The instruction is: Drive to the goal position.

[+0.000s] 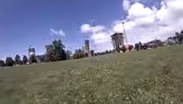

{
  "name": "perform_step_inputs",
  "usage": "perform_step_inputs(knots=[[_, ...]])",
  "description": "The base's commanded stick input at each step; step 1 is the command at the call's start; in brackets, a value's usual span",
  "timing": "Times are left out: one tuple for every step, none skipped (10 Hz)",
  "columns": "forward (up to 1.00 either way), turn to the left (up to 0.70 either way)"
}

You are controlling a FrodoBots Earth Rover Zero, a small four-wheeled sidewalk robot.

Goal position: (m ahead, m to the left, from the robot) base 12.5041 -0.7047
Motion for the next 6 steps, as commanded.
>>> perform_step_inputs(knots=[[0.70, 0.00], [0.70, 0.00], [0.70, 0.00], [0.70, 0.00], [0.70, 0.00], [0.70, 0.00]])
